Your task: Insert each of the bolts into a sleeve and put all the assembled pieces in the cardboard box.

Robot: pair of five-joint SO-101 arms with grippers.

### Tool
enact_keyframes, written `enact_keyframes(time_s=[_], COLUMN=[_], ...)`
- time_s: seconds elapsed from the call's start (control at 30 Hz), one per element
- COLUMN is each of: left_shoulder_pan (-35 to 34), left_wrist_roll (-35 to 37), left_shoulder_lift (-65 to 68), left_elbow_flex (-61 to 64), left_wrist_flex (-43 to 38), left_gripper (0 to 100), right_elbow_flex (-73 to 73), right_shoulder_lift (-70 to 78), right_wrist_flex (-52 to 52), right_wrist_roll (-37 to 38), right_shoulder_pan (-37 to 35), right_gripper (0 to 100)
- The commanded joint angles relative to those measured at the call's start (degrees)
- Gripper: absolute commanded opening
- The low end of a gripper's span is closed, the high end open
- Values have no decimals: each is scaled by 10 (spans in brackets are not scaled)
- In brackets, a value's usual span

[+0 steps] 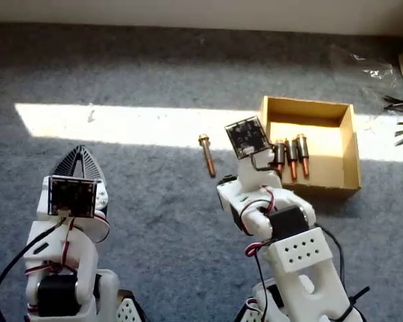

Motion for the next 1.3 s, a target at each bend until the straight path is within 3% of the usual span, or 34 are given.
enact_keyframes(time_s=[0.0,0.2,0.4,0.57,1.03,1.27], left_shoulder_pan=[30,53,141,200,210,272], left_wrist_roll=[-3,1,46,49,127,130], left_shoulder_lift=[28,222,362,442,626,699], left_elbow_flex=[-57,-182,-276,-298,-314,-315], left_wrist_flex=[2,2,3,-1,-122,-164], left_gripper=[7,6,6,6,6,6], right_elbow_flex=[5,22,24,24,25,29], right_shoulder_lift=[-16,-16,-17,-17,-17,-17], right_wrist_flex=[-20,-19,-20,-21,-48,-67], right_wrist_roll=[4,1,0,0,0,0], right_shoulder_pan=[15,58,85,93,149,168], right_gripper=[5,5,5,5,5,5])
